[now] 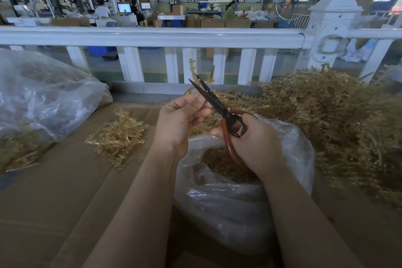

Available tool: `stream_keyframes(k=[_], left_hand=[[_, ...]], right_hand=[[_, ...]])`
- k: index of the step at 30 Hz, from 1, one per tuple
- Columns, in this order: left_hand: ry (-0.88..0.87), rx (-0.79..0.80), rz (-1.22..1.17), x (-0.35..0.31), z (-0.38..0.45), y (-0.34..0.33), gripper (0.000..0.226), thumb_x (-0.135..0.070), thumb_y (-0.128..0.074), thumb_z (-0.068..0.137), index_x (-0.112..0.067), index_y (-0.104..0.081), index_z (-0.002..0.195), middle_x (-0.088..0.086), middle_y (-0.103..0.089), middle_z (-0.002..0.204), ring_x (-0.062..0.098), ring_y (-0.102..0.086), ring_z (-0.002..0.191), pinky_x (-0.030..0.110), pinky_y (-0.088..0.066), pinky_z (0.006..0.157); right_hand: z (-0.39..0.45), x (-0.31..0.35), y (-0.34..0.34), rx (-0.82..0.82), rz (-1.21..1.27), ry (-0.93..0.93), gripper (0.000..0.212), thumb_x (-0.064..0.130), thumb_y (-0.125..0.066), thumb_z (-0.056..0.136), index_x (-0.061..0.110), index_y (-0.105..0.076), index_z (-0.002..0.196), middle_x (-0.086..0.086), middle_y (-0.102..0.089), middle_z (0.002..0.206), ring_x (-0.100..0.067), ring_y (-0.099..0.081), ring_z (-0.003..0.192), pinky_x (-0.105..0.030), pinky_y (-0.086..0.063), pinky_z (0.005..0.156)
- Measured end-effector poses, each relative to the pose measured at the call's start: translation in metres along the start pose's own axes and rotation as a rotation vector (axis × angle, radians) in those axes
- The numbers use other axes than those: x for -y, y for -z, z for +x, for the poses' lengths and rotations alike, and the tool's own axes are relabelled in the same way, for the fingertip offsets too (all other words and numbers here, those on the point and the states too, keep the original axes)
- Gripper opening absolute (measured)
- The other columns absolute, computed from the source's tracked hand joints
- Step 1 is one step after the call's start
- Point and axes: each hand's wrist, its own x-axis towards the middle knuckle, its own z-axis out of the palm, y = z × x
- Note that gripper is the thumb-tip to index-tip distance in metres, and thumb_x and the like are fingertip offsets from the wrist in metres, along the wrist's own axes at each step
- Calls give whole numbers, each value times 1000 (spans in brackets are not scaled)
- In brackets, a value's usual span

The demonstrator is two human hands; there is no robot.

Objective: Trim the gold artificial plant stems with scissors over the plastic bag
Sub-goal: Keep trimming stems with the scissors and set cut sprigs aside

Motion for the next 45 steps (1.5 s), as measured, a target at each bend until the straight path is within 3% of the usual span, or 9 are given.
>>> stream_keyframes(k=[5,10,17,20,27,32,36,41,45], left_hand=[[-29,-27,52,0,0,-3,8,-14,-69,88,-15,-77,84,2,-74,75,9,-67,64,17,-50,58],[-40,-11,59,-1,-2,-5,6,-15,-71,84,-16,-77,83,2,-74,76,10,-66,64,17,-50,59],[-38,-21,36,-1,-2,-6,9,-12,-69,88,-15,-77,84,3,-73,75,10,-66,64,17,-49,58],[-30,-28,23,-1,-2,-5,7,-14,-70,87,-14,-76,88,3,-73,76,11,-66,65,17,-50,59],[-39,-82,-44,-1,0,-4,8,-12,-68,89,-11,-74,92,0,-73,73,8,-66,63,16,-49,56],[33,-100,-44,2,2,-5,8,-14,-70,87,-12,-75,93,-2,-72,75,5,-62,63,15,-46,54],[119,-64,73,10,1,-13,18,-12,-74,84,-6,-75,100,-5,-66,69,6,-42,53,14,-34,47],[155,-42,138,14,-1,-20,9,-8,-76,82,-8,-77,91,-6,-58,56,6,-38,48,14,-33,42],[169,11,218,13,-2,-20,9,-6,-74,84,-12,-77,78,-3,-57,54,7,-42,45,16,-32,41]], right_hand=[[1,0,0,-5,-19,-7,67,88,-56,65,25,-63,88,15,-66,81,-8,-62,77,-31,-53,68],[0,2,1,-30,19,-6,63,90,-52,64,32,-62,87,18,-64,78,-4,-60,75,-18,-43,61],[1,1,0,-27,31,6,69,91,-50,62,26,-62,81,14,-64,75,-5,-61,73,-29,-52,65],[1,1,0,-20,49,5,64,92,-51,61,30,-57,75,16,-63,72,-1,-59,70,-25,-49,61],[0,0,-1,14,28,-22,70,93,-52,62,27,-64,81,15,-65,75,0,-60,71,-20,-48,62],[-1,4,-1,-60,307,-117,48,78,-64,67,32,-69,80,20,-69,74,2,-65,72,-21,-52,63],[0,7,3,-80,572,-133,19,43,-78,84,29,-69,74,17,-66,62,1,-61,58,-15,-45,56],[3,9,5,-18,663,-184,9,23,-76,90,23,-73,81,-1,-74,74,-15,-71,70,-28,-59,67],[4,11,5,-9,695,-200,11,15,-75,90,24,-74,84,-5,-74,76,-21,-72,72,-32,-59,69]])
